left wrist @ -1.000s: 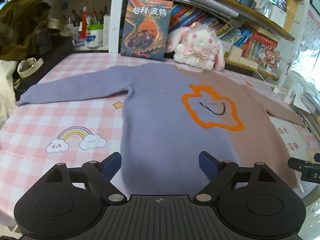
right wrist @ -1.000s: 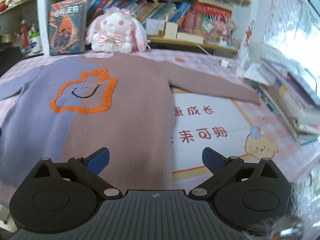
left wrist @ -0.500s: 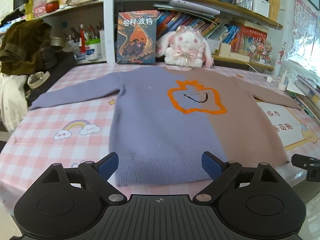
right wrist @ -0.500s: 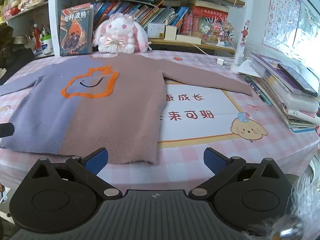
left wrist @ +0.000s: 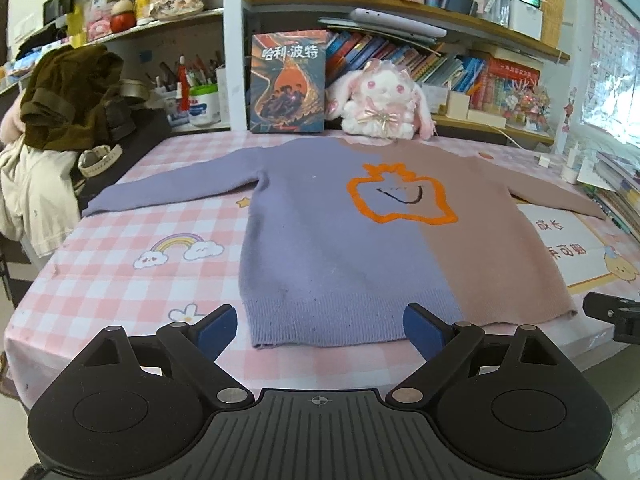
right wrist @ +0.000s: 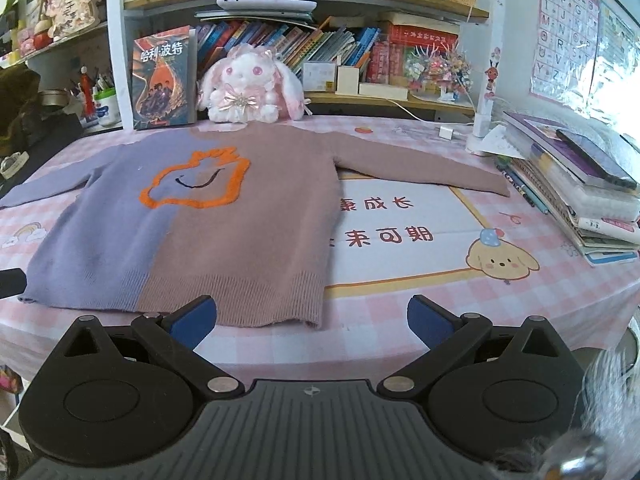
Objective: Fold clothes
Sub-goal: 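Open both tools and release the flattened sweater hem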
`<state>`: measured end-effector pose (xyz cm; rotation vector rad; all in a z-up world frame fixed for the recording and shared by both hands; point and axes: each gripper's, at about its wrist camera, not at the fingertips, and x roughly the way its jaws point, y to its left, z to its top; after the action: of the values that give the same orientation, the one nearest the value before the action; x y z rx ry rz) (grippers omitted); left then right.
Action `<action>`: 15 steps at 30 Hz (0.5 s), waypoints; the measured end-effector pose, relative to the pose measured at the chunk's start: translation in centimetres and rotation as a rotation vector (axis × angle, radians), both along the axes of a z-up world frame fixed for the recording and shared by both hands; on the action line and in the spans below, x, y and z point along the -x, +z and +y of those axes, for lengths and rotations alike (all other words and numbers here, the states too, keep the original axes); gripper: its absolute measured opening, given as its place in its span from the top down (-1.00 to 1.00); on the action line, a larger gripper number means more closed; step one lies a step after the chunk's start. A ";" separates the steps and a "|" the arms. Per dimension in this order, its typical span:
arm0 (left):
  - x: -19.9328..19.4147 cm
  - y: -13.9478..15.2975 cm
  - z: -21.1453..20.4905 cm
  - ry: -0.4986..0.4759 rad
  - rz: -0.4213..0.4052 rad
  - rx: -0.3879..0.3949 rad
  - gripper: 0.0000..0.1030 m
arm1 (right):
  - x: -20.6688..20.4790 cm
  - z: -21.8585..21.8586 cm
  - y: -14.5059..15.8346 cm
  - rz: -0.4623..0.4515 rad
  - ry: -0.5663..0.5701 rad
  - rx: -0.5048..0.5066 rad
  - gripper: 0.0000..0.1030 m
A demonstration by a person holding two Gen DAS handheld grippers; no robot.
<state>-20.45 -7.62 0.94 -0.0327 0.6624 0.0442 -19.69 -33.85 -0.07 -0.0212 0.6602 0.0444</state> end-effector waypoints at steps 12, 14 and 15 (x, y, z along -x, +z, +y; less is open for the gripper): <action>-3.6 -0.2 4.3 -0.098 -0.010 -0.011 -0.80 | -1.8 3.6 0.1 -0.003 -0.106 -0.003 -0.99; -4.6 0.1 5.5 -0.127 -0.021 -0.011 -0.80 | -2.1 4.6 0.3 -0.009 -0.139 -0.004 -0.99; -5.1 0.1 6.1 -0.141 -0.022 -0.011 -0.80 | -2.2 5.1 0.5 -0.017 -0.156 -0.004 -1.00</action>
<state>-15.38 -1.57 1.03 0.0237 0.6414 -0.0879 -17.53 -28.71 0.47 0.0335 0.6428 -0.1045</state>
